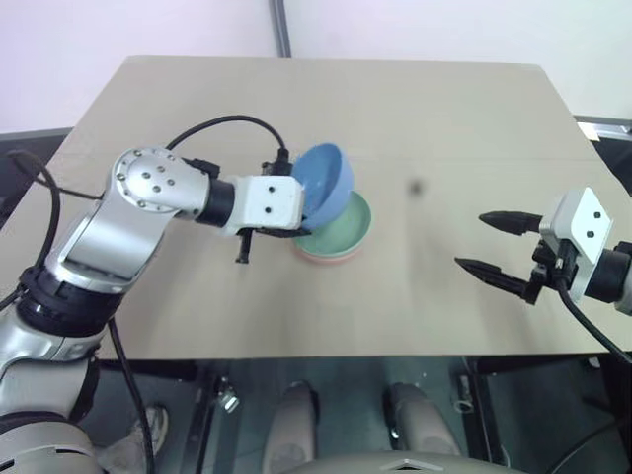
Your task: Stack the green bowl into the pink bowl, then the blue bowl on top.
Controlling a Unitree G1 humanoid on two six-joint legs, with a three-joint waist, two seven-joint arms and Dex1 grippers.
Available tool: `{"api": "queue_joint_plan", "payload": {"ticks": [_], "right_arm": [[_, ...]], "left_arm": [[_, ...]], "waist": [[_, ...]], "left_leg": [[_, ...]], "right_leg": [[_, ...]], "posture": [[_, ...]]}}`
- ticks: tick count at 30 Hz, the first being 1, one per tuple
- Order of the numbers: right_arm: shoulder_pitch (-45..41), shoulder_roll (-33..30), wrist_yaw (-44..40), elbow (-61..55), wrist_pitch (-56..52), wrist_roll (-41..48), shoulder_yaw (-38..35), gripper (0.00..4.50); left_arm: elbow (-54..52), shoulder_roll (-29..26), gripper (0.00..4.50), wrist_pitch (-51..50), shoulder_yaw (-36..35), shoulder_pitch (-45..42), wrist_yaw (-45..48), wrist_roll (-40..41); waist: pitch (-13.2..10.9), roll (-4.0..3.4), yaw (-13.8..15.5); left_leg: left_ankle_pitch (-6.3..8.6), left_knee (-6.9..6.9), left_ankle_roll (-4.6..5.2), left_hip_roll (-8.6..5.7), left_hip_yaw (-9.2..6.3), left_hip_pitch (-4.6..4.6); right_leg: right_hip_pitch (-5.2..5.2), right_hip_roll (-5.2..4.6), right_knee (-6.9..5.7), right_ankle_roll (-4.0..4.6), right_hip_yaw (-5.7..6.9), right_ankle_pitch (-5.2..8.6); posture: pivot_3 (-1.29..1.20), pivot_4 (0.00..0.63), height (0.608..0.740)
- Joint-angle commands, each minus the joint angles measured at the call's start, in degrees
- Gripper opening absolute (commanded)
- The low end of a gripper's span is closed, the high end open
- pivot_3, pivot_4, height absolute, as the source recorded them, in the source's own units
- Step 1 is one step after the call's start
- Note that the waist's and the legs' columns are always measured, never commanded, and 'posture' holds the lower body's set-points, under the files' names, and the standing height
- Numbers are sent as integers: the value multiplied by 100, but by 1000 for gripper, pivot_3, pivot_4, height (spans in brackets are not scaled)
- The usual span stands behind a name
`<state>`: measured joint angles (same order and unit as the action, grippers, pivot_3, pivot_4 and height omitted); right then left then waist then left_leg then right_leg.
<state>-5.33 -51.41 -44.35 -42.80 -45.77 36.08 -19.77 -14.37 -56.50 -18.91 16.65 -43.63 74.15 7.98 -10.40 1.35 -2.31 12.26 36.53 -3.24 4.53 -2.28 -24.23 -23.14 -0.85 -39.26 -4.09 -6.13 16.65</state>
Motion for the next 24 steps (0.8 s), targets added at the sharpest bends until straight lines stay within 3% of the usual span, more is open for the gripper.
{"api": "queue_joint_plan", "payload": {"ticks": [1, 6, 7, 8, 10, 15, 19, 24], "right_arm": [[40, -105, 119, -264, -25, 130, -334, 3986], [129, -153, 163, -306, -32, 218, -425, 3986], [112, -158, 168, -270, -13, 216, -383, 3986], [96, -162, 168, -235, 9, 211, -338, 3986], [52, -150, 170, -156, 55, 208, -244, 3986], [-37, -155, 113, 18, 121, 233, -147, 3986], [6, -237, 20, 94, 70, 314, -214, 3986], [62, -268, -25, 141, 89, 376, -221, 3986]], "left_arm": [[122, 167, 1980, 174, -101, -240, 37, -58], [23, 12, 1980, -952, -693, -88, 177, 678], [105, 302, 1980, -1099, -1360, 134, -114, 1224], [196, 561, 1980, -1061, -1935, 383, -403, 1558], [236, 569, 1980, -1388, -2661, 1067, -670, 1783], [36, 301, 1980, -1285, -3546, 2655, -771, 1738], [-294, 276, 1980, -2000, -4591, 3758, -654, 2498], [-740, 305, 1980, -1856, -4877, 4324, -777, 2654]], "waist": [[0, 0, 9], [0, 1, -12], [0, 1, -11], [3, -7, -12], [1, -2, -29], [1, 1, -37], [-7, 19, 8], [-5, 22, 38]], "left_leg": [[0, 0, 0, 0, -2, 0], [0, 4, 0, 0, -3, 2], [0, 4, 0, 0, -3, 4], [0, 4, 0, 0, -4, 5], [0, 6, 0, -1, 6, 18], [0, 2, 0, 2, 0, 38], [0, 15, 0, 1, 2, 34], [0, 21, 0, 0, 2, 39]], "right_leg": [[0, 1, -2, 0, 0, 0], [0, 1, -12, 0, 0, 1], [0, 1, -16, -1, 0, 1], [0, 2, -19, -1, 1, 2], [5, -3, -29, -2, -5, 3], [9, 4, -51, 0, -7, 5], [10, -1, -49, -1, -5, 5], [17, -4, -50, -2, -4, 7]], "posture": [[0, 150, 740], [0, 150, 740], [0, 150, 740], [0, 150, 740], [0, 150, 740], [0, 150, 740], [0, 150, 740], [0, 150, 740]]}}
